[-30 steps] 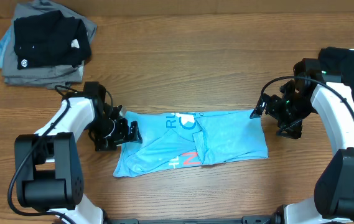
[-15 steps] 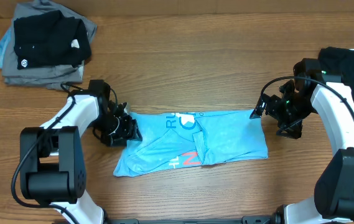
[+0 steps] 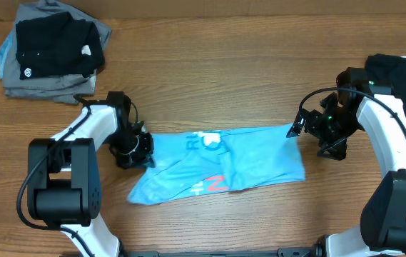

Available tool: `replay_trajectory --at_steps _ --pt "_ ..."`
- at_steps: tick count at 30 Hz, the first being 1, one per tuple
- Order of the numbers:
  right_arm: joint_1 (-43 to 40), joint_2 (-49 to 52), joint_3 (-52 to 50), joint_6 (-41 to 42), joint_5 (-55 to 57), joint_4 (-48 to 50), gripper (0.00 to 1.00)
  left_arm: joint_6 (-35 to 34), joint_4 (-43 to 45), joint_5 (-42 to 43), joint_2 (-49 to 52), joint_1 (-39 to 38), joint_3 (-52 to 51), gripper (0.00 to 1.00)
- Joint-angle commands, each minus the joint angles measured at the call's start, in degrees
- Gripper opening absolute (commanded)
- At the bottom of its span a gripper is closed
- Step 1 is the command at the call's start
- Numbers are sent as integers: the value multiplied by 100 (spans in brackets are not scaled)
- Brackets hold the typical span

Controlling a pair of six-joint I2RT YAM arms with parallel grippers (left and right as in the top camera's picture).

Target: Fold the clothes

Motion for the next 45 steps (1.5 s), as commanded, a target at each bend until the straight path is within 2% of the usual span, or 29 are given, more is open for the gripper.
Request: replay_trajectory --at_steps 1,4,9,14,17,24,32,36,39,41,45 --pt "11 -114 85 -42 -31 26 100 -863 -452 -2131 238 295 455 4" --pt "11 -114 81 -42 -33 105 100 -1016 -1069 -2441 238 444 1174 4" --pt "31 -111 20 -39 -39 308 100 -1016 -1952 -2455 227 380 2485 4" --pt "138 -111 -166 -39 -334 625 100 -1056 -2686 -2365 111 -90 3639 4" --pt "299 -111 -275 -37 -490 852 100 -1139 -2920 -2260 22 -487 3982 4" --pt "922 -98 -553 334 -476 1405 100 -1141 -2909 -1513 -20 -1622 4037 4" --pt "1023 20 -555 420 -485 1823 100 -1237 -2588 -1425 -17 -2911 4037 4" --pt "953 20 -555 387 -481 1843 100 -1266 -2343 -1379 15 -3414 4033 12" --pt "857 20 -553 391 -487 1832 100 -1268 -2199 -1246 35 -3602 4030 13" --pt "767 20 -553 391 -503 1812 100 -1268 -2109 -1163 37 -3696 4030 21" --pt "573 17 -551 372 -546 1731 100 -1266 -1937 -1023 37 -3797 4030 25"
